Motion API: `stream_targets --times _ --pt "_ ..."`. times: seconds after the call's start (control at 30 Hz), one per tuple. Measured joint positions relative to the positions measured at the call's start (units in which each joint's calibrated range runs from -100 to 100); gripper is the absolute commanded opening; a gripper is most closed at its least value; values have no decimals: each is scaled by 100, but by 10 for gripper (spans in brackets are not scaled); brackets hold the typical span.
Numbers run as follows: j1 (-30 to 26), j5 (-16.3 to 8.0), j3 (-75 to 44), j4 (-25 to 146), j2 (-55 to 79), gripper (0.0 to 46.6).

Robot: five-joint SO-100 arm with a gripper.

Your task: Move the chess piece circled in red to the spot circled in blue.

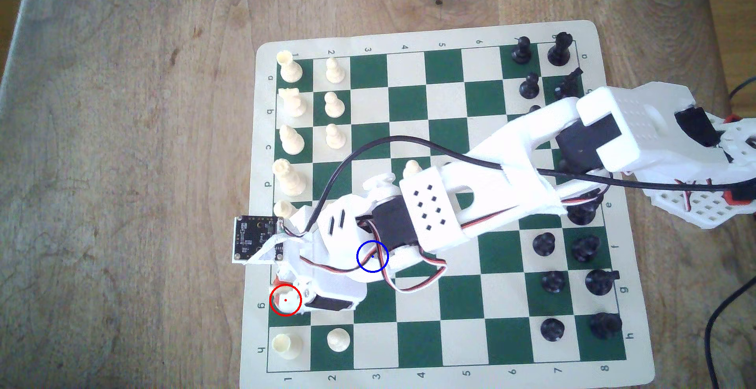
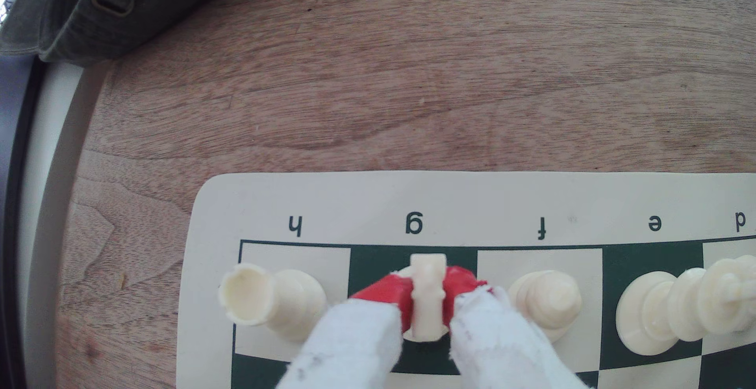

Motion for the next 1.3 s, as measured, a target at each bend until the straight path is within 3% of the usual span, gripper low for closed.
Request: stream_targets --times 0.47,0.8,1.0,1.3 --pt "0 98 -45 223 -352 4" --pt "-81 308 2666 48 -2891 3" --pt "-133 425 4880 -279 -4298 3" --pt "162 513 5567 -733 -4240 3"
